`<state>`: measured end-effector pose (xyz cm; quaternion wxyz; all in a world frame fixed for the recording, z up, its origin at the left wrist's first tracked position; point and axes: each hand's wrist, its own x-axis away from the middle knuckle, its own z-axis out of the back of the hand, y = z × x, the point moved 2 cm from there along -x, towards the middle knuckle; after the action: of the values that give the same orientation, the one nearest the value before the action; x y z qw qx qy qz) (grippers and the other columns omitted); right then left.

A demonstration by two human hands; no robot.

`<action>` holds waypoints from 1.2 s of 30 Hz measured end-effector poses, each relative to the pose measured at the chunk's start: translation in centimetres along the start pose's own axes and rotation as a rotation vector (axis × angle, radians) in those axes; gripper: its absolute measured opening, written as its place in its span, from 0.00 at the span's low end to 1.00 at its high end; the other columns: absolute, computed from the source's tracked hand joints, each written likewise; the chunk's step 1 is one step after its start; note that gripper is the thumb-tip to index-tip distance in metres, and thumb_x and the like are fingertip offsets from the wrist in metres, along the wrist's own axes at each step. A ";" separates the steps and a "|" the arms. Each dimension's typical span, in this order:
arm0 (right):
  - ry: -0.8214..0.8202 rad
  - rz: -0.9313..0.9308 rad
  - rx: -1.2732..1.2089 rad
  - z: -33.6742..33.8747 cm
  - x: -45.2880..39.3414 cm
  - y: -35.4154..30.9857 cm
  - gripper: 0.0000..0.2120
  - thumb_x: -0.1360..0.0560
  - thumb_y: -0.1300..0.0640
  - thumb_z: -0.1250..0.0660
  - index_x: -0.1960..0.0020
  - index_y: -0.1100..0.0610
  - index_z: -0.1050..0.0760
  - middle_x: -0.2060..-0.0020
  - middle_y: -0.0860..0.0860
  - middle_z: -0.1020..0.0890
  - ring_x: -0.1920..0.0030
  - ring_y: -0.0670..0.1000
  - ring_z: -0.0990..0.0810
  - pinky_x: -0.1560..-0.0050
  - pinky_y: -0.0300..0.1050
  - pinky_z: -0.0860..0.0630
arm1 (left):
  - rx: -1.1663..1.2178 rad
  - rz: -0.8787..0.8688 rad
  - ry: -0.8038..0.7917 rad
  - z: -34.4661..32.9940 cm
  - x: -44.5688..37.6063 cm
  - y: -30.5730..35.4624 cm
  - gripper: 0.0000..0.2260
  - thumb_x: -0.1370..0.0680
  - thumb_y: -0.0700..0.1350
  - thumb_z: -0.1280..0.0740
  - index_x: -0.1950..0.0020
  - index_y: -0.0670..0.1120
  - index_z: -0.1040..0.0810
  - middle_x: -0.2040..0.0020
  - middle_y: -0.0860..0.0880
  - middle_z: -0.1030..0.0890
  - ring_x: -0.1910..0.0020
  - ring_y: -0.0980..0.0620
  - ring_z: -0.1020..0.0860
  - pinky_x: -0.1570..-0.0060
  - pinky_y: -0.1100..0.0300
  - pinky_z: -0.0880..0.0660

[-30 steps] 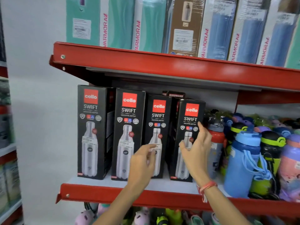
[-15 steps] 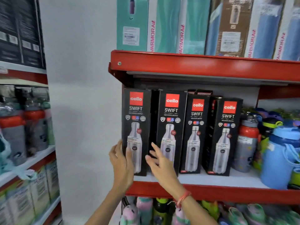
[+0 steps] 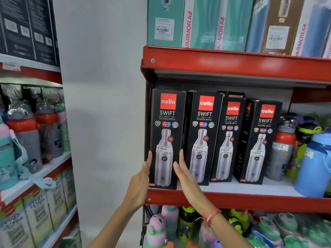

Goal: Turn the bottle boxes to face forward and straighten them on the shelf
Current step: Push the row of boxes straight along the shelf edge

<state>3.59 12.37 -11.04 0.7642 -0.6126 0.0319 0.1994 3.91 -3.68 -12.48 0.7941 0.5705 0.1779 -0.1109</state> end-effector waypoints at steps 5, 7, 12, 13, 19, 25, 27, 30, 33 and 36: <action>-0.039 -0.008 -0.019 0.6 1.3 0.2 0.28 0.25 0.32 0.46 0.30 0.25 0.56 0.40 0.18 0.45 0.29 0.36 0.46 0.23 0.55 0.47 | -0.044 -0.021 0.070 0.1 1.7 0.1 0.29 0.33 0.77 0.64 0.33 0.77 0.47 0.32 0.48 0.26 0.36 0.46 0.25 0.32 0.48 0.32; -0.041 -0.006 -0.017 0.8 1.6 0.4 0.28 0.25 0.32 0.46 0.30 0.25 0.55 0.41 0.18 0.44 0.30 0.35 0.45 0.24 0.56 0.45 | -0.049 -0.030 0.100 -0.1 2.3 0.1 0.29 0.32 0.76 0.63 0.32 0.77 0.46 0.31 0.44 0.26 0.33 0.45 0.26 0.31 0.45 0.33; -0.048 0.024 0.013 1.1 2.2 0.4 0.29 0.24 0.35 0.45 0.27 0.29 0.55 0.40 0.18 0.45 0.40 0.19 0.45 0.23 0.50 0.47 | -0.101 -0.042 0.160 -0.5 3.0 0.2 0.28 0.31 0.75 0.63 0.32 0.77 0.46 0.36 0.46 0.22 0.39 0.47 0.22 0.35 0.48 0.28; -0.052 0.031 0.024 1.2 2.3 0.3 0.30 0.24 0.35 0.45 0.27 0.30 0.55 0.40 0.18 0.45 0.43 0.17 0.45 0.23 0.48 0.46 | -0.114 -0.043 0.170 -0.5 3.0 0.2 0.27 0.31 0.75 0.64 0.33 0.77 0.46 0.39 0.48 0.21 0.42 0.49 0.21 0.37 0.50 0.27; 0.072 0.118 0.088 3.6 2.4 0.1 0.25 0.22 0.41 0.45 0.25 0.37 0.43 0.28 0.36 0.38 0.44 0.17 0.38 0.41 0.19 0.39 | -0.160 -0.110 0.456 -2.1 3.4 2.1 0.25 0.23 0.66 0.57 0.32 0.65 0.32 0.42 0.55 0.23 0.47 0.62 0.26 0.47 0.70 0.32; 0.470 0.149 0.145 8.0 2.5 1.3 0.25 0.22 0.42 0.46 0.27 0.46 0.37 0.31 0.48 0.33 0.31 0.45 0.33 0.30 0.46 0.34 | -0.070 -0.303 0.263 -7.6 2.4 6.4 0.20 0.19 0.55 0.49 0.32 0.51 0.29 0.35 0.53 0.24 0.36 0.61 0.27 0.36 0.64 0.31; 0.435 0.088 0.118 9.0 2.3 2.0 0.28 0.23 0.40 0.45 0.25 0.46 0.41 0.27 0.49 0.37 0.28 0.47 0.37 0.27 0.52 0.38 | -0.063 -0.206 0.019 -10.9 2.1 6.7 0.24 0.19 0.60 0.50 0.24 0.56 0.42 0.24 0.58 0.39 0.26 0.62 0.41 0.28 0.63 0.44; 0.362 0.021 0.066 10.0 1.9 2.4 0.28 0.22 0.40 0.46 0.23 0.43 0.46 0.24 0.46 0.41 0.24 0.47 0.42 0.25 0.52 0.42 | 0.022 -0.056 -0.025 -13.7 1.4 6.4 0.31 0.23 0.65 0.53 0.23 0.57 0.59 0.24 0.62 0.57 0.23 0.60 0.58 0.28 0.60 0.57; 0.298 -0.014 0.044 10.8 1.6 2.4 0.29 0.23 0.38 0.48 0.24 0.41 0.47 0.23 0.42 0.42 0.24 0.47 0.43 0.25 0.50 0.44 | 0.094 0.090 0.032 -14.1 0.1 6.0 0.34 0.25 0.66 0.56 0.23 0.53 0.61 0.21 0.54 0.54 0.23 0.55 0.52 0.27 0.56 0.53; 0.235 -0.047 0.046 11.0 1.5 2.5 0.31 0.26 0.33 0.49 0.24 0.39 0.48 0.23 0.43 0.41 0.24 0.50 0.39 0.24 0.55 0.43 | 0.085 0.144 0.062 -13.8 -0.3 5.9 0.34 0.24 0.66 0.57 0.22 0.52 0.56 0.21 0.52 0.48 0.23 0.53 0.48 0.28 0.59 0.51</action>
<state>2.00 23.61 -11.09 0.7733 -0.6148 0.1116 0.1075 3.72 11.29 -11.25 0.7692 0.6181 0.1561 -0.0432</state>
